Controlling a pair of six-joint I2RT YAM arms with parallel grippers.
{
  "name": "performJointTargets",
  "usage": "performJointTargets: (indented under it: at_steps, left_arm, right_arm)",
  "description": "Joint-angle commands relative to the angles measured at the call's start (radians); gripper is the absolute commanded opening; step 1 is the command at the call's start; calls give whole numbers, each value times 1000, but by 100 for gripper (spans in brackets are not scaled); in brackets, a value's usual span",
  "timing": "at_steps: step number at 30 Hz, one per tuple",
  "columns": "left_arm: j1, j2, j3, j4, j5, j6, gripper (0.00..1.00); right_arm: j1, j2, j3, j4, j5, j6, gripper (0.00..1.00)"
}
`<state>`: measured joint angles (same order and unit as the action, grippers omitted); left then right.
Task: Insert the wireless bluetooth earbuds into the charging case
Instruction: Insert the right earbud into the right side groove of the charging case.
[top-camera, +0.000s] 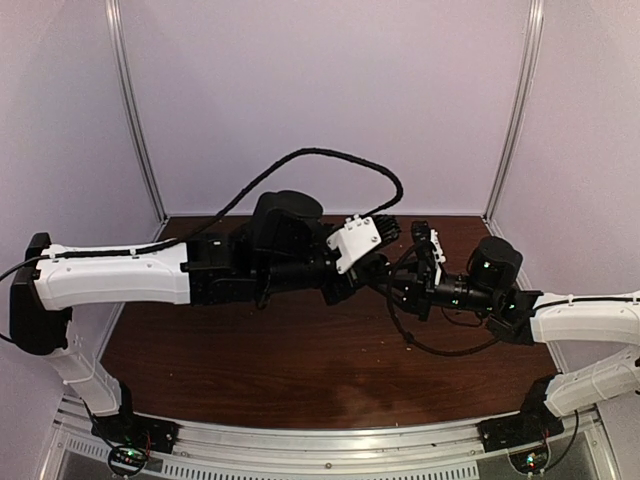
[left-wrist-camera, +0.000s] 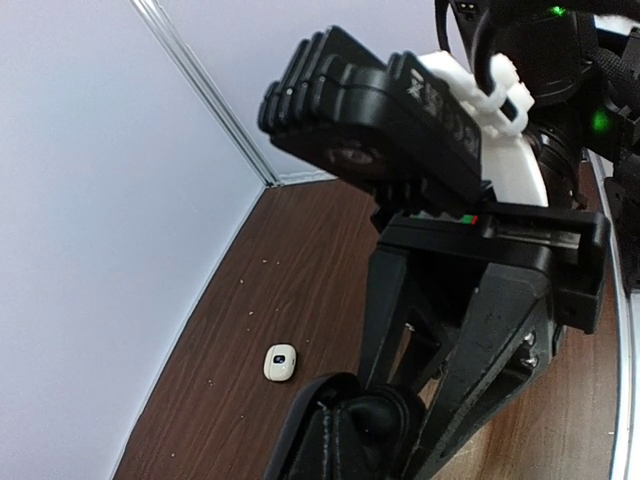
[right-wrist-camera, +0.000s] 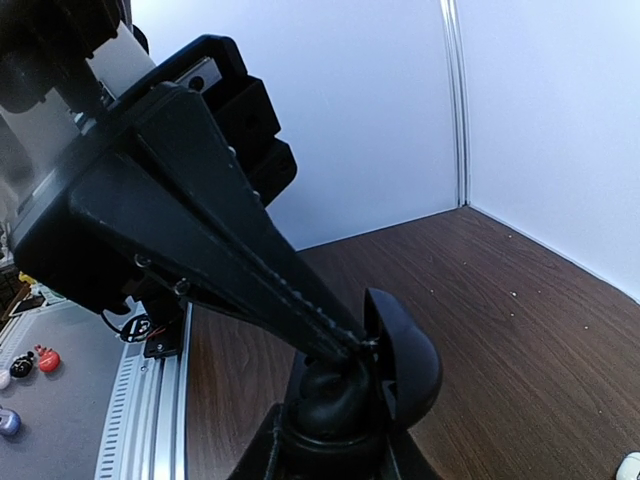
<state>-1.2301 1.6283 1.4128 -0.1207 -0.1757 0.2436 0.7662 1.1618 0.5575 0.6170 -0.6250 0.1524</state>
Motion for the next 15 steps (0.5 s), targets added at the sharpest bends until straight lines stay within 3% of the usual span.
performJointTargets:
  at_steps: [1,9,15]
  left_arm:
    - [-23,-16,-33,-34,154,33,0]
    - [-23,-29,-42,-91,176,52,0]
    - [-22,-30,-42,-126,266,62,0]
  right_arm:
    - [-5,-20,37,69,35,-7,0]
    - [-17,-48,16,96,-2,-38,0]
    - [-26,-42,21,114,-56,-52,0]
